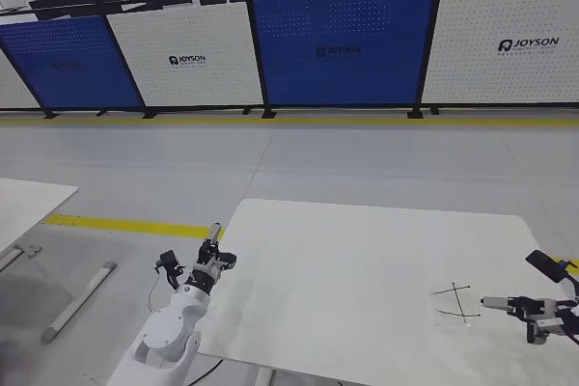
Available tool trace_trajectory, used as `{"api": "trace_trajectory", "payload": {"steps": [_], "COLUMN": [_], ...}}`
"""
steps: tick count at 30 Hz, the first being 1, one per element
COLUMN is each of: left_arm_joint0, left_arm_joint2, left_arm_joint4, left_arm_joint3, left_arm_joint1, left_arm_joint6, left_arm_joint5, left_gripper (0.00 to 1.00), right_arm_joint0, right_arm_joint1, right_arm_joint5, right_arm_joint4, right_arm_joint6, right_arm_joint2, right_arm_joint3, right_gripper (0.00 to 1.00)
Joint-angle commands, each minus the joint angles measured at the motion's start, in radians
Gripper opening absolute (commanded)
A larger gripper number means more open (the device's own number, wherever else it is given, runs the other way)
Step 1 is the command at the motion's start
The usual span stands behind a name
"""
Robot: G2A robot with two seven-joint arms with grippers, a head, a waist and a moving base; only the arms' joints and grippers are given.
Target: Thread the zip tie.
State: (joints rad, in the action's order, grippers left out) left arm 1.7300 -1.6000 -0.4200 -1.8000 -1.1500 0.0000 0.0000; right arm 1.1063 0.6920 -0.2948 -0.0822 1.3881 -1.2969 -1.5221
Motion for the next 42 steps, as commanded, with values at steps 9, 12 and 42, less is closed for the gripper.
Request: {"api": "trace_trajectory", "payload": {"steps": [9,12,42], "left_arm_joint0": [0.000,0.000,0.000], "left_arm_joint2": [0.000,0.000,0.000], "left_arm_joint4": [0.000,0.000,0.000], "left_arm_joint3": [0.000,0.000,0.000], "left_arm_joint1": [0.000,0.000,0.000], "left_arm_joint6": [0.000,0.000,0.000], "left_arm_joint5": [0.000,0.000,0.000], "left_gripper": [1.00,1.00,1.00], "right_arm_joint0": [-0.181,-0.254,-0.389], "right_arm_joint1": [0.039,0.060,0.118], "right_arm_joint5": [0.087,0.123,0.080], "right_arm_joint4": [-0.307,-0.253,-0.165], "right_arm_joint6": [0.002,0.002,0.002], "right_arm_joint2": [0.242,0.309,0.489], "right_arm_joint3": [0.015,0.100,0.281], "right_gripper": [1.00,1.00,1.00]}}
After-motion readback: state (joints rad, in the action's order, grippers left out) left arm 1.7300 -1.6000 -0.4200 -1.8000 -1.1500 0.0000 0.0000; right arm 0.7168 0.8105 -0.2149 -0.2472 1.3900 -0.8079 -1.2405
